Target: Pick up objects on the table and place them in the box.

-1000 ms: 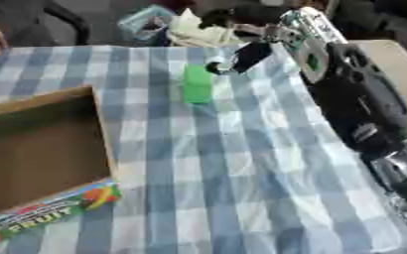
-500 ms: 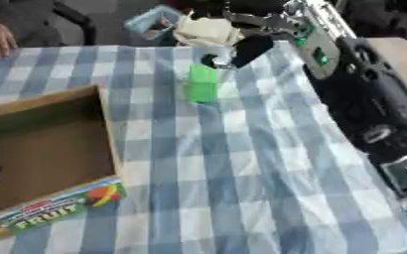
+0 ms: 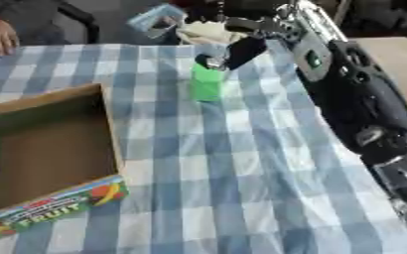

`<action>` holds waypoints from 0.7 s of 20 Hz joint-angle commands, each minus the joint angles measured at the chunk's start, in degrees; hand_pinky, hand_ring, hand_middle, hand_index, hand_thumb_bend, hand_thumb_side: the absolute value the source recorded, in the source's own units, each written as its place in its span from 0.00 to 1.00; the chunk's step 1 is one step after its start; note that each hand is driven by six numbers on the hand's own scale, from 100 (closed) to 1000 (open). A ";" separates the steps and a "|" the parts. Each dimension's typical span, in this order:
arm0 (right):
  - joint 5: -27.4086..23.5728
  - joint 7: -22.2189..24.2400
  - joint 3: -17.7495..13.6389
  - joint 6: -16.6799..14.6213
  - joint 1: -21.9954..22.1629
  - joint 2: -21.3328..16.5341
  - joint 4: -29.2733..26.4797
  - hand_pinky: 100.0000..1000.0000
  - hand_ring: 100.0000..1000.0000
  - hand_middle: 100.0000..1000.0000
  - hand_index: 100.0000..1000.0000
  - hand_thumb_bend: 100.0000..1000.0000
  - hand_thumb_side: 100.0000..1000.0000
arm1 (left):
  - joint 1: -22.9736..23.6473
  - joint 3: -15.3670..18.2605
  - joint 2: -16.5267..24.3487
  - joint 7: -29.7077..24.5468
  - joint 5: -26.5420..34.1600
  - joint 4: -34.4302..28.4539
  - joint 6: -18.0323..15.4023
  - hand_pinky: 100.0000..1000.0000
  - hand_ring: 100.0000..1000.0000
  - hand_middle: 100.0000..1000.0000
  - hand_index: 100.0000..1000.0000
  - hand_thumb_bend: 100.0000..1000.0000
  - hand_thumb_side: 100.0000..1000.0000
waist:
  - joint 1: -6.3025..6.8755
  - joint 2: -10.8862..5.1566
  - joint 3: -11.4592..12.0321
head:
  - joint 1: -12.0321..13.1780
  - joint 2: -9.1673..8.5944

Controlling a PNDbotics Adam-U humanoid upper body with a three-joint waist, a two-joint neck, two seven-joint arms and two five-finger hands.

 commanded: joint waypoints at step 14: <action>3.81 -8.51 -4.95 1.42 0.07 -1.25 11.97 0.87 0.88 0.99 1.00 0.00 0.75 | -1.92 -0.29 0.38 -0.95 0.24 -1.34 -0.47 0.66 0.46 0.43 0.65 0.00 0.63 | 0.19 1.46 3.55 | -2.75 -0.44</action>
